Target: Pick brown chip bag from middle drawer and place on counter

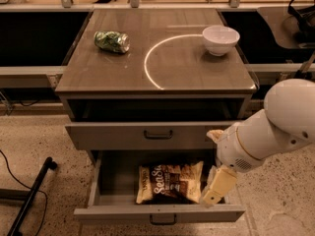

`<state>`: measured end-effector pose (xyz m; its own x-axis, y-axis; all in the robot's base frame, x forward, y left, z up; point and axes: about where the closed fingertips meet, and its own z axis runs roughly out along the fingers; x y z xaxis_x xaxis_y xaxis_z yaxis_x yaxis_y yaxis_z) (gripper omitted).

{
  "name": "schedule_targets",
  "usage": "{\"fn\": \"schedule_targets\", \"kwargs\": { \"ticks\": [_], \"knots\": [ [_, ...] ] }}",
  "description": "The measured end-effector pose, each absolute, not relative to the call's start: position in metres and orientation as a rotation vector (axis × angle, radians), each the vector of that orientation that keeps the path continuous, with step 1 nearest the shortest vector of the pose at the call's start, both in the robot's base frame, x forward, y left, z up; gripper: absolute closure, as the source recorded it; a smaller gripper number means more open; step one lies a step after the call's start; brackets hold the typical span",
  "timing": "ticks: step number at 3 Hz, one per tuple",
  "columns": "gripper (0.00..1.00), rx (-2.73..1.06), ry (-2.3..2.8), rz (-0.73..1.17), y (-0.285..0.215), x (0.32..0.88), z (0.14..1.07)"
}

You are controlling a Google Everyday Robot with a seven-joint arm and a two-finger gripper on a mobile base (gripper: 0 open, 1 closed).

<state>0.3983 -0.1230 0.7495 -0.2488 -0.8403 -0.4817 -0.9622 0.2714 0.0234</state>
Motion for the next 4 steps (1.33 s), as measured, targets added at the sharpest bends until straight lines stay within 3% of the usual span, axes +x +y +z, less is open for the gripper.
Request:
{"fn": "schedule_targets", "kwargs": {
  "ticks": [3,4],
  "knots": [
    [0.00,-1.493,2.251,0.479,-0.137,0.425,0.626],
    [0.00,-1.506,2.231,0.593,-0.109,0.448,0.550]
  ]
}}
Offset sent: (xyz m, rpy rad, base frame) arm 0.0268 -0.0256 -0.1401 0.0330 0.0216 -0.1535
